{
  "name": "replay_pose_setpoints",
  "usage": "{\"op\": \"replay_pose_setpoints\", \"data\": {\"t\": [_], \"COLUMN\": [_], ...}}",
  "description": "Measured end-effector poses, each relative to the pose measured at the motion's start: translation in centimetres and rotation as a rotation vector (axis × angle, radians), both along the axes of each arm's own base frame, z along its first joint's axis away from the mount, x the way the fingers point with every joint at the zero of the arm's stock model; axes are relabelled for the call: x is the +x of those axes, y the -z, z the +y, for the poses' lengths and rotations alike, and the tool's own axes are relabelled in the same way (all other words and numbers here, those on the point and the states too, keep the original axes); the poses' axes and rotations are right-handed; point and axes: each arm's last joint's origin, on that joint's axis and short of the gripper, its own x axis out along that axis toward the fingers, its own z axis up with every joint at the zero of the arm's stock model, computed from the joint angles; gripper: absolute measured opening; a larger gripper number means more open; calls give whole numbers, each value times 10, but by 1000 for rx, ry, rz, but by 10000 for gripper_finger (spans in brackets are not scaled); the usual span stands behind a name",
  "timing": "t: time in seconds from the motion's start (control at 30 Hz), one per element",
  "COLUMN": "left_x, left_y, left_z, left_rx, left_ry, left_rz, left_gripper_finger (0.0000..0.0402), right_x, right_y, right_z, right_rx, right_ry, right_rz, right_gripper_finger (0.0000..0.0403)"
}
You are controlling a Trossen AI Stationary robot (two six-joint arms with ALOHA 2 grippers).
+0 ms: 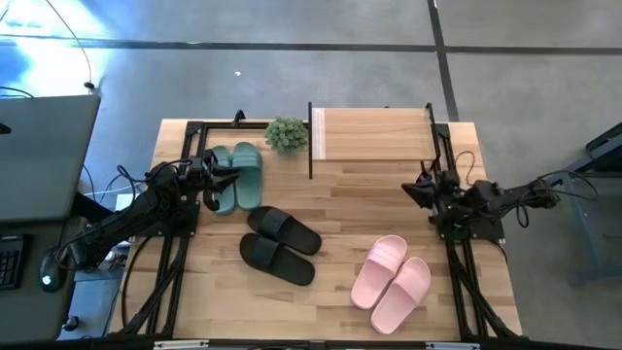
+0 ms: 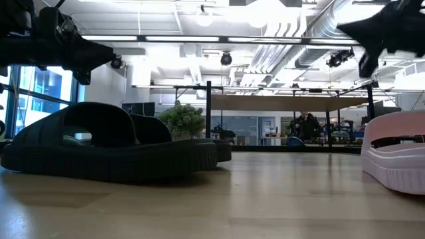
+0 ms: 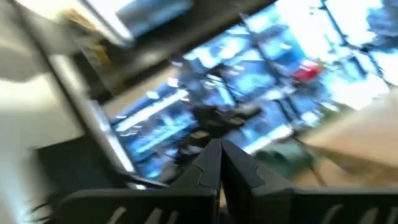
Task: Pick and place slides into the shelf
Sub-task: Put the right black slide on the shelf
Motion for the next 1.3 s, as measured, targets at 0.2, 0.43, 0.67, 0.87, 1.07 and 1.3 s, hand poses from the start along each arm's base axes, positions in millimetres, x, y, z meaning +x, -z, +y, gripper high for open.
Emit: {"op": "replay_pose_setpoints", "data": {"t": [0.2, 0.43, 0.67, 0.87, 1.07, 1.3], "left_x": [0, 0, 0, 0, 0, 0], "left_y": [0, 0, 0, 0, 0, 3], "left_z": [0, 0, 0, 0, -1, -1], "left_rx": [0, 0, 1, 1, 1, -16], "left_ry": [0, -1, -1, -1, 20, 33], "left_rz": [0, 0, 0, 0, 3, 23], "left_gripper_finger": [72, 72, 72, 72, 72, 72], "right_x": [-14, -17, 21, 79, 144, 203], "right_y": [-40, -85, -130, -157, -160, -143], "right_z": [1, 0, 9, 19, 30, 41], "right_rx": [-198, -452, -693, -832, -938, -1051], "right_ry": [-37, 69, 124, 163, 182, 167], "right_rz": [-185, -117, 32, 315, 624, 945], "right_gripper_finger": [0, 1, 1, 3, 54, 128]}}
